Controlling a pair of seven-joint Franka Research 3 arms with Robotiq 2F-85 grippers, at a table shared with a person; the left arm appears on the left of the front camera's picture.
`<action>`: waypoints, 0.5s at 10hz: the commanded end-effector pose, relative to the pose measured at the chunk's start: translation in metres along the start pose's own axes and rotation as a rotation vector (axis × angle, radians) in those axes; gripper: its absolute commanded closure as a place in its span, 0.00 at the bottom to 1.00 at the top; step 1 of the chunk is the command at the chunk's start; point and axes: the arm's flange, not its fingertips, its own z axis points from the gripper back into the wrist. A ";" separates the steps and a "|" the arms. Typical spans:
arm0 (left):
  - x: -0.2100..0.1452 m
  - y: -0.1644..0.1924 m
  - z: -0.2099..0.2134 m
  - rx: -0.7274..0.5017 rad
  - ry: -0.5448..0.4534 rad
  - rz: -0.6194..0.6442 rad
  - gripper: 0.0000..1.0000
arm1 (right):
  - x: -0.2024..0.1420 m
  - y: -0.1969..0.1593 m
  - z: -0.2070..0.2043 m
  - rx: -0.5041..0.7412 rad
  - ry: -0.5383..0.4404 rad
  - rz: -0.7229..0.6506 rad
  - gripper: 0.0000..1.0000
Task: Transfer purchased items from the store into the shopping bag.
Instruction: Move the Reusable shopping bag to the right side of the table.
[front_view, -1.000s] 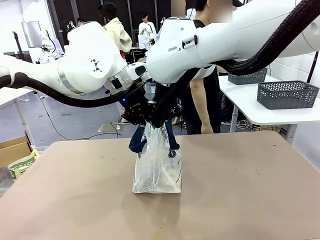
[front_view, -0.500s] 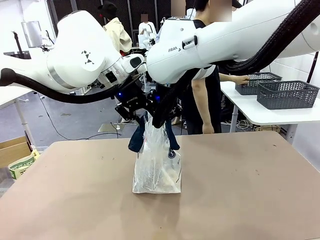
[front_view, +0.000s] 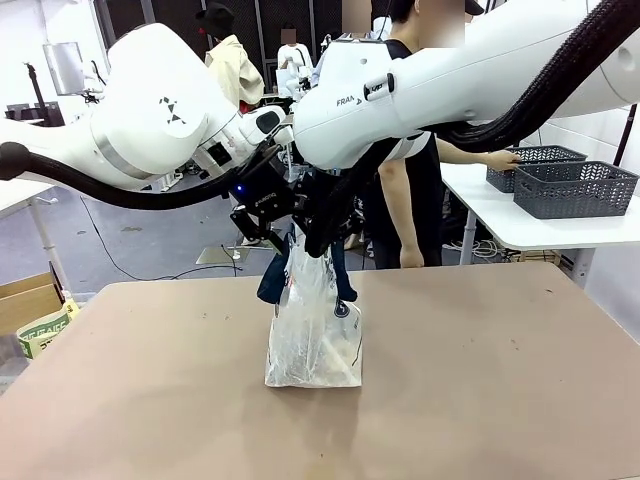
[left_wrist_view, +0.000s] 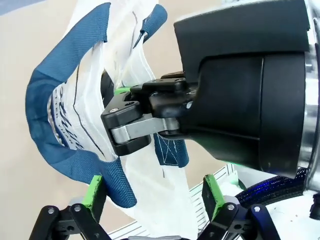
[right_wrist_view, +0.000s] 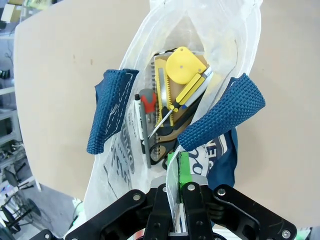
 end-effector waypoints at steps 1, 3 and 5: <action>0.001 0.003 -0.009 -0.020 0.008 -0.019 0.00 | -0.001 -0.006 -0.005 0.027 -0.005 0.007 1.00; 0.002 0.000 -0.020 0.009 0.028 -0.033 0.00 | -0.001 -0.007 -0.005 0.029 -0.007 0.007 1.00; 0.005 -0.001 -0.025 0.038 0.029 -0.036 0.00 | -0.003 -0.006 -0.006 0.034 -0.005 0.009 1.00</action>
